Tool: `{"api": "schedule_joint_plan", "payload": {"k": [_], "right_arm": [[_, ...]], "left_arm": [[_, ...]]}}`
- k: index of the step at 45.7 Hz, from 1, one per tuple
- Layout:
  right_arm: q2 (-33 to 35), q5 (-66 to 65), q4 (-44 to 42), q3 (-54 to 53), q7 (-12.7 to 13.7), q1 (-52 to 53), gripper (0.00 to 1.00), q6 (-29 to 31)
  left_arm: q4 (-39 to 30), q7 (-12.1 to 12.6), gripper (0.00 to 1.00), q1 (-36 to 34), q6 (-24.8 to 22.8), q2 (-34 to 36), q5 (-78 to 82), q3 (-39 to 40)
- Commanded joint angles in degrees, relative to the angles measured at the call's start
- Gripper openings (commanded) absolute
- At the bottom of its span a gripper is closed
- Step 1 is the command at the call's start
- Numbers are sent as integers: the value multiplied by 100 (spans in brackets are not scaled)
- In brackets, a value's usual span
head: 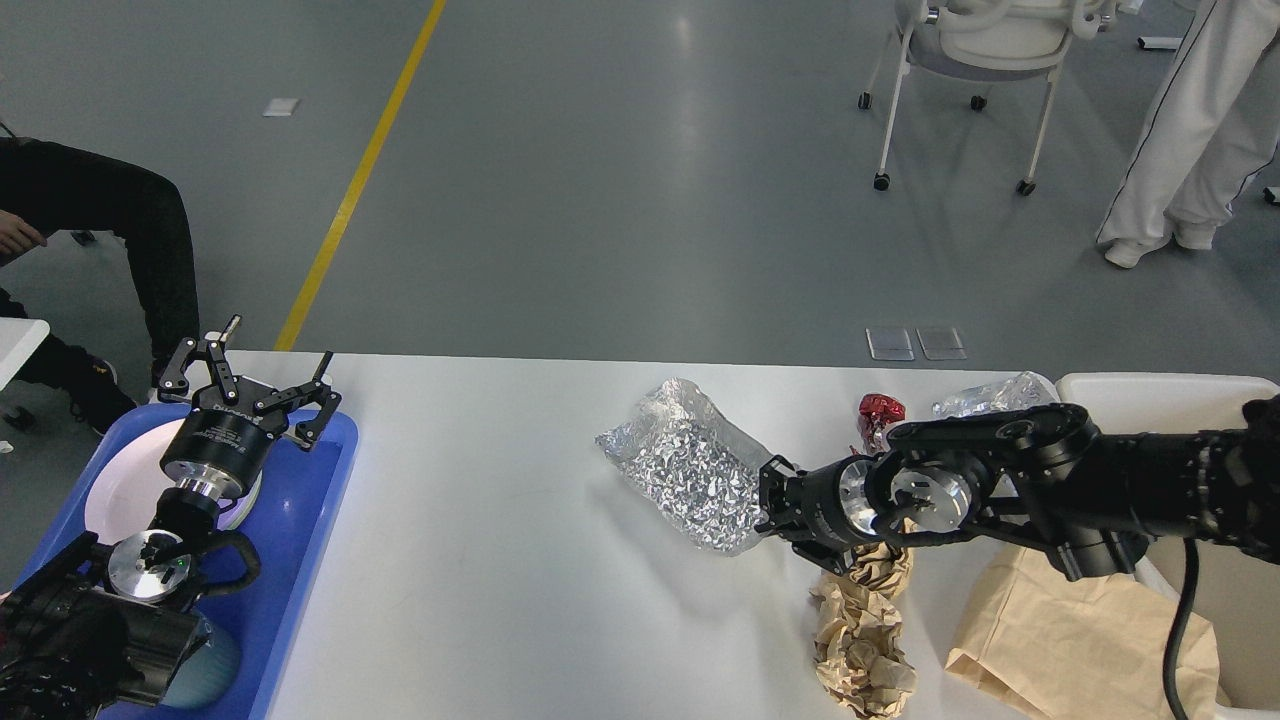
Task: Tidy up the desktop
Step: 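Lift the foil package and carry it off the table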
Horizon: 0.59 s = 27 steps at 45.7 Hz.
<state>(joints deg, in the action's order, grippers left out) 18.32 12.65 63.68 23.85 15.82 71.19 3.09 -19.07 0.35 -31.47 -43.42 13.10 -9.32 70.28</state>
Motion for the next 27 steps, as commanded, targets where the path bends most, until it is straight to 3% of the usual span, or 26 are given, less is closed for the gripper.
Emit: {"api": "schedule_joint_plan", "payload": {"k": [1,18,27], "right_arm": [[646,1,390,-30,18,711,0,376],[2579,1,250,-39,44,2610,0,1931],[2976,-26,-170,110,44,2672,0,1959]], "left_arm": [[0,0,96,0,0,0,0,3],[0,0,96,0,0,0,9,3],[0,0,96,0,0,0,0,3]]}}
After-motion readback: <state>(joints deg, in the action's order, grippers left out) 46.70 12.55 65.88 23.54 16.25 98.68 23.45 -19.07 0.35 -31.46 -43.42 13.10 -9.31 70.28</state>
